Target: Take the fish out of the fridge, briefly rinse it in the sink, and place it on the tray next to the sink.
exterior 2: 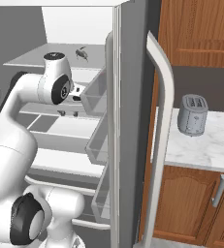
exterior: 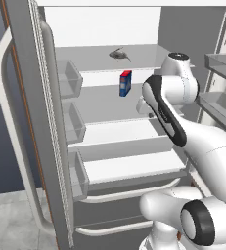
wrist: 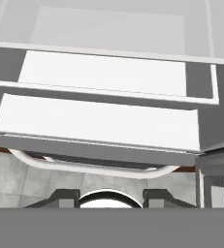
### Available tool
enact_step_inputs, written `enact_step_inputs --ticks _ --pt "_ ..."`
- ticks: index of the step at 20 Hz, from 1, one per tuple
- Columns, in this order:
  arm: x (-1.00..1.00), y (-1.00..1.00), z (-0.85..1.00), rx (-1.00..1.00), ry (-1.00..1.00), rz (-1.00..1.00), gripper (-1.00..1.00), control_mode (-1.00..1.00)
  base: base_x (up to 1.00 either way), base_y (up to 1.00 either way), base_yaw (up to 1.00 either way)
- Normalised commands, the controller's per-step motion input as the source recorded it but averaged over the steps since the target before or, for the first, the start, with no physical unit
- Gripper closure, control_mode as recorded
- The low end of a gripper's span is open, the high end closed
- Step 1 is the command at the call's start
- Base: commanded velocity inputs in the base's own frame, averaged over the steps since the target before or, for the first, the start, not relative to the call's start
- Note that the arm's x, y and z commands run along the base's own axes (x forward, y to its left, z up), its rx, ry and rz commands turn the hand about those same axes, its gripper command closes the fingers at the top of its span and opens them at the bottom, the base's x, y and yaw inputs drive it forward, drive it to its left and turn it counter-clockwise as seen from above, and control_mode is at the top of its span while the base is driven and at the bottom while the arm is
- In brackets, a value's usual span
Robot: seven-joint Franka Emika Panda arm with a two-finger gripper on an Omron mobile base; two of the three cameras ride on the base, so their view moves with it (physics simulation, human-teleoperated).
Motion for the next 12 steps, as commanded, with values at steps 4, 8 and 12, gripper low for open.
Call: enact_step_inputs --ticks 4,8,12 --pt "0.00 0.00 0.00 0.00 0.00 0.00 -1.00 -1.00 0.00 0.00 0.00" --pt "-0.02 0.00 0.00 0.00 0.00 0.00 -1.00 -1.00 0.00 0.00 0.00" --pt "-0.15 0.00 0.00 0.00 -0.07 0.00 -1.00 -1.00 0.00 0.00 0.00"
